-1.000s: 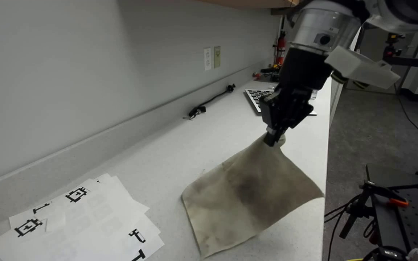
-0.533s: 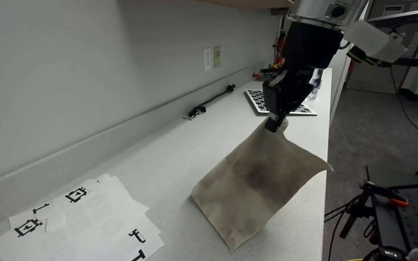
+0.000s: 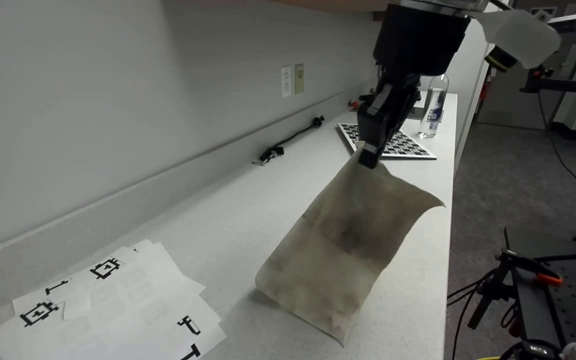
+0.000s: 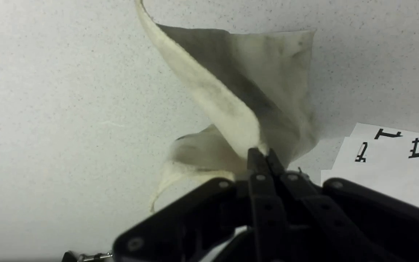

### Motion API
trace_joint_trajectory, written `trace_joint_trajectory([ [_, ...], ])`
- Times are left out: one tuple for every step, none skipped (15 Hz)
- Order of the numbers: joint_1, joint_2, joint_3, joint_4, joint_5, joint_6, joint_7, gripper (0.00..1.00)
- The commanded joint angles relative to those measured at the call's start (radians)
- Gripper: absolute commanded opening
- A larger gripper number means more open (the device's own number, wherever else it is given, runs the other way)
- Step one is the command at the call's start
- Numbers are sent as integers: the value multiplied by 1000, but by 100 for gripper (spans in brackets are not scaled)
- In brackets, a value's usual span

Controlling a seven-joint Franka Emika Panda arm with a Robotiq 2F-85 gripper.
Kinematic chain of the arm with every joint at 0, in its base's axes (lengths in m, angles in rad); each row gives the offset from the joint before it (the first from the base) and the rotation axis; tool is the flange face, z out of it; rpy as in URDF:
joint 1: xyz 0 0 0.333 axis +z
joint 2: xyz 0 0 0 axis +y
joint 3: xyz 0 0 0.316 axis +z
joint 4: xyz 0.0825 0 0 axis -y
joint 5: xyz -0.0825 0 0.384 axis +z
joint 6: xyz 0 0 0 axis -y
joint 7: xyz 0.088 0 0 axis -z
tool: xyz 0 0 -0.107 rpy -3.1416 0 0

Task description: Use the white cloth to wipe the table

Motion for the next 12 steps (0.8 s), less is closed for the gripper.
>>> trace_joint_trajectory([
  [-1, 50, 28, 85, -77, -93, -29, 1],
  [0, 52, 32, 97, -99, -114, -28, 1],
  [6, 57, 31, 109, -103, -142, -47, 1],
  [13, 65, 28, 122, -101, -163, -70, 1],
  [17, 78, 28, 131, -101, -176, -83, 1],
  [21, 97, 27, 139, -96, -185, -101, 1],
  [25, 121, 25, 143, -91, -188, -118, 1],
  [27, 142, 23, 147, -91, -191, -128, 1],
  [28, 170, 23, 150, -101, -192, -128, 1],
  [31, 195, 19, 152, -99, -185, -138, 1],
  [32, 226, 15, 156, -99, -176, -147, 1],
  [35, 260, 10, 161, -96, -165, -158, 1],
])
